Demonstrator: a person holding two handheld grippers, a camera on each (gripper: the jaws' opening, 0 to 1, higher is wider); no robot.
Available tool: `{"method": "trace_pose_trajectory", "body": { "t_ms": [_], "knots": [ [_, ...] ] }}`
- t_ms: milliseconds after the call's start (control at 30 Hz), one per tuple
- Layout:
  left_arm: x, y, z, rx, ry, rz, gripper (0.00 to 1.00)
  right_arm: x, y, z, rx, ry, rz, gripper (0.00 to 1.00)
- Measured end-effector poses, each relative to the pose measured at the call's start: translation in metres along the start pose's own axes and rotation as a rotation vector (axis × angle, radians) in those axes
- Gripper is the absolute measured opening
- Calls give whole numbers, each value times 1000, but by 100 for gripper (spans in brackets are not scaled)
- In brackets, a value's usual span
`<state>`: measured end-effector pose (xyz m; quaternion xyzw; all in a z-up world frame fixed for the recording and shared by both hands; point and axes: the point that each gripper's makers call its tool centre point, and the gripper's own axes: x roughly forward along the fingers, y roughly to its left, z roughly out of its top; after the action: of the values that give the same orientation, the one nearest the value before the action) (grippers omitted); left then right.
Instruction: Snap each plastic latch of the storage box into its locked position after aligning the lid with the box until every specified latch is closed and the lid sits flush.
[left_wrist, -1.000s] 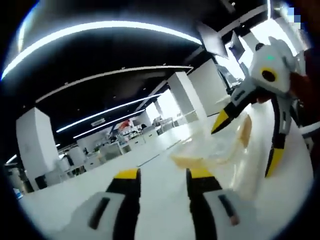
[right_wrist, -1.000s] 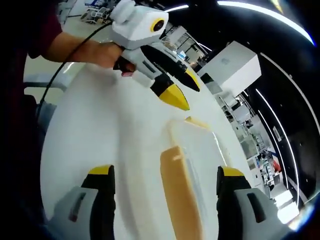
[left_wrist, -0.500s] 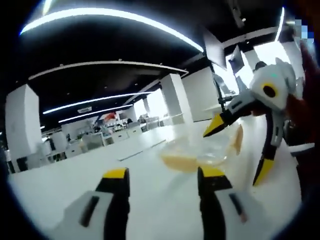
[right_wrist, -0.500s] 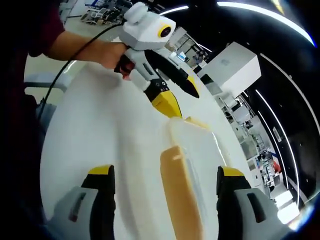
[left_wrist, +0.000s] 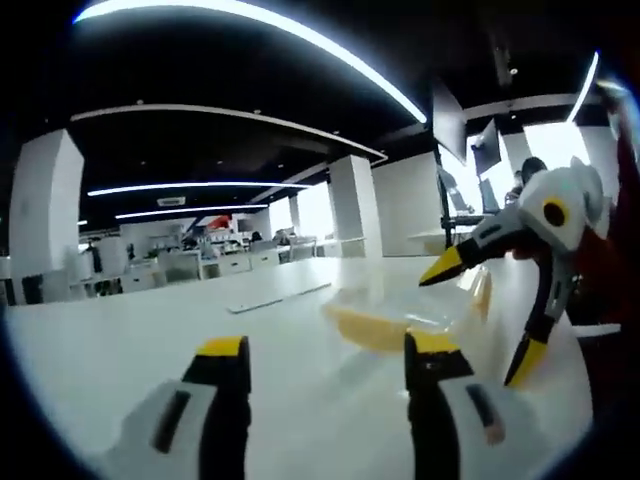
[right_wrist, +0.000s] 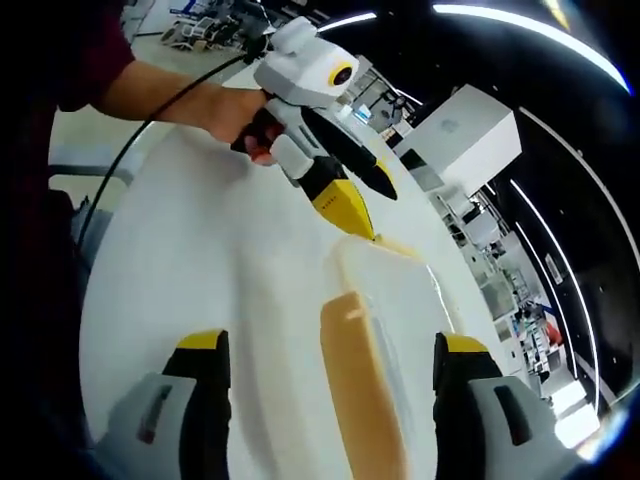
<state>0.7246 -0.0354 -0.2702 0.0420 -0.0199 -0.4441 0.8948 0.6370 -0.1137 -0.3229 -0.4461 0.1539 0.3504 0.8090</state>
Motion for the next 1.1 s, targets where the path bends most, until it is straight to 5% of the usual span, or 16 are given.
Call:
{"method": "trace_pose_trajectory", "body": {
  "t_ms": [500,767,1100],
  "knots": [
    [-6,-6,9,211,44,92,59,2,0,0,6,0,-1,83],
    [-6,-14,10,321,91,68,56,2,1,1,3,-3,0,83],
    [-12,-15,13,80,25,-110,56,2,2,1,4,-13,0,83]
  ]
}}
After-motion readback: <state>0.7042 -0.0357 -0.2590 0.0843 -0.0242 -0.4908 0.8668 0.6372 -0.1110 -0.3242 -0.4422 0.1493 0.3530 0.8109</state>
